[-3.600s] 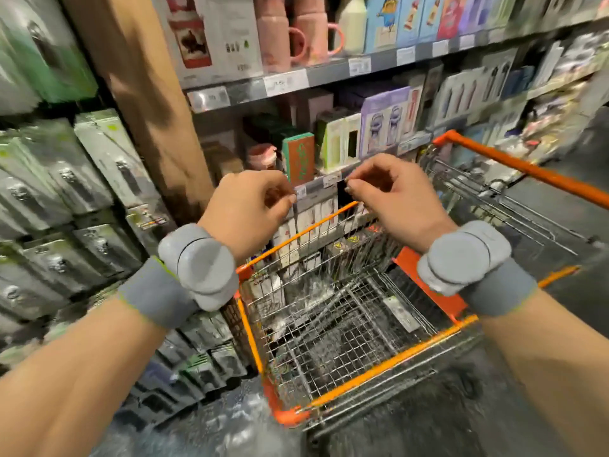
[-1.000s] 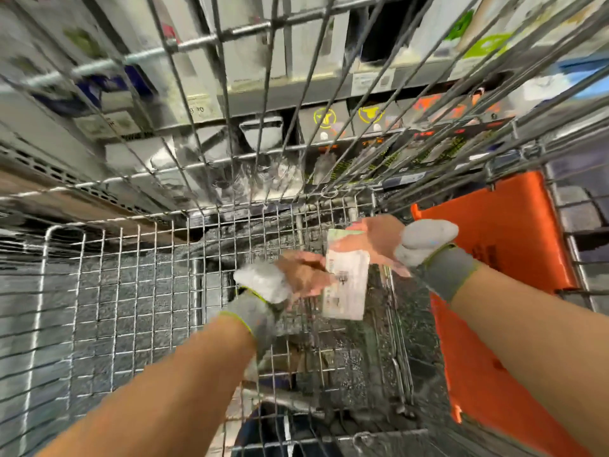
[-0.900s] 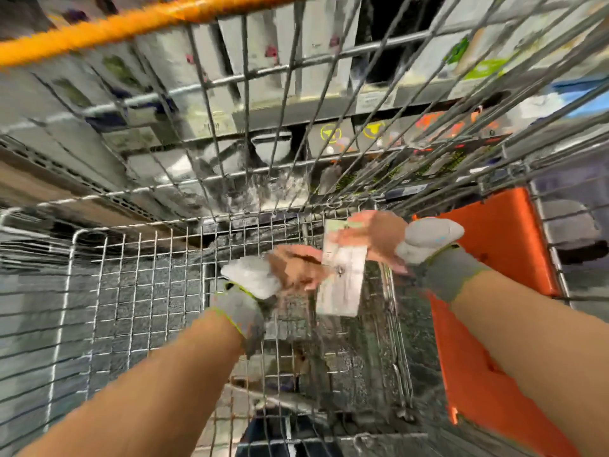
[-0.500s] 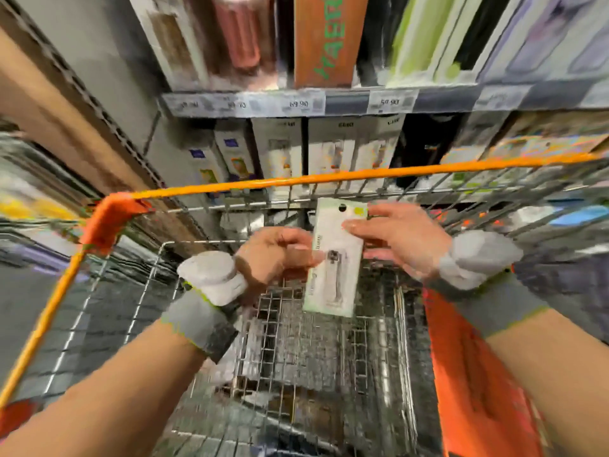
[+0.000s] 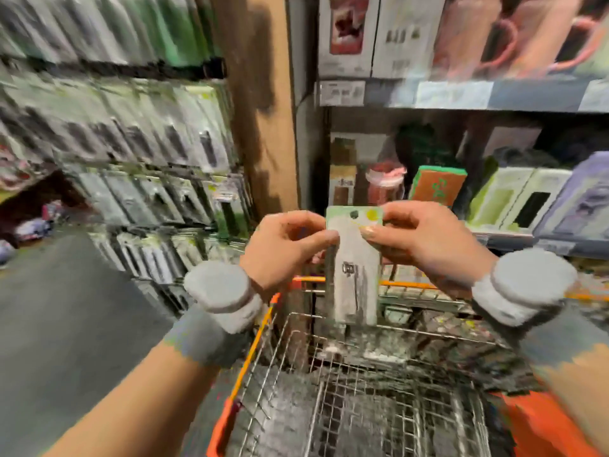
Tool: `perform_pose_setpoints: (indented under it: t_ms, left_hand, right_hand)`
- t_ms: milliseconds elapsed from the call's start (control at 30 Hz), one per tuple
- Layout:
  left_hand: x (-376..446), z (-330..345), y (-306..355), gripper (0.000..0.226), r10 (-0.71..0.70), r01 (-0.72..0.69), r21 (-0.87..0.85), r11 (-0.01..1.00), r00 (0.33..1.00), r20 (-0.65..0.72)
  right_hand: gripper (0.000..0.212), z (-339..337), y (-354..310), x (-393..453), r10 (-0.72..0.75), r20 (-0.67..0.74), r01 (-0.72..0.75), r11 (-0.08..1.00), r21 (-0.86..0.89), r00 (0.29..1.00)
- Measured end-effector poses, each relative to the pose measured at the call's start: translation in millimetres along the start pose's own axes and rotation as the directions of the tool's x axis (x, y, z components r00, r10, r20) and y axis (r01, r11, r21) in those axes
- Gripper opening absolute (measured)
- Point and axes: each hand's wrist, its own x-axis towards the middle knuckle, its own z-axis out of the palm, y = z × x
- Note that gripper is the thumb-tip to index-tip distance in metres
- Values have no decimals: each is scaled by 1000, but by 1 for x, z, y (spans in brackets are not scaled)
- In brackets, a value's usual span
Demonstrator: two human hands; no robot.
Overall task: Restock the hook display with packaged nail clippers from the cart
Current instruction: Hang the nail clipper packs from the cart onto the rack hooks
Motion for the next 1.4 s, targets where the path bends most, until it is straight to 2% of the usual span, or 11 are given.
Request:
perform_pose_setpoints:
  t_ms: [100,200,400,533,700,967,1133,1233,1400]
  left_hand:
    - [-13,-54,28,19,116,-114,36,993,992,-56]
    - [-29,-96,45,21,155,-149,74,986,984,-85]
    - [-55,-177,70,13,188,-176,119,977,977,-100]
    - [-59,-213,80,13,221,-205,136,969,968,-116]
    - [-59,-257,80,13,202,-178,142,974,964,-172]
    - [-47,-338,51,15,202,-164,203,965,962,-181]
    - [-23,-397,16,12,190,-153,338,929,979,-78]
    - [-4,-420,-5,2,179,-161,455,876,984,3]
    - [21,-428,-34,5,150,-147,562,814,988,41]
  right_hand:
    - [14,45,-38,2,-94,-25,94,995,-15,995]
    - [12,82,-63,5,-136,-24,136,991,13,990]
    - [21,153,-111,19,-162,-41,166,982,91,986]
    - [22,183,-133,34,-190,-6,190,980,51,982]
    - [26,220,-145,60,-263,33,264,963,-52,964]
    - [26,297,-143,101,-253,-5,249,957,-151,968]
    - [19,348,-129,125,-226,-103,188,938,-292,969]
    - [14,374,-118,141,-164,-211,89,941,-326,964]
    - [34,391,-92,165,-89,-329,-50,919,-392,940]
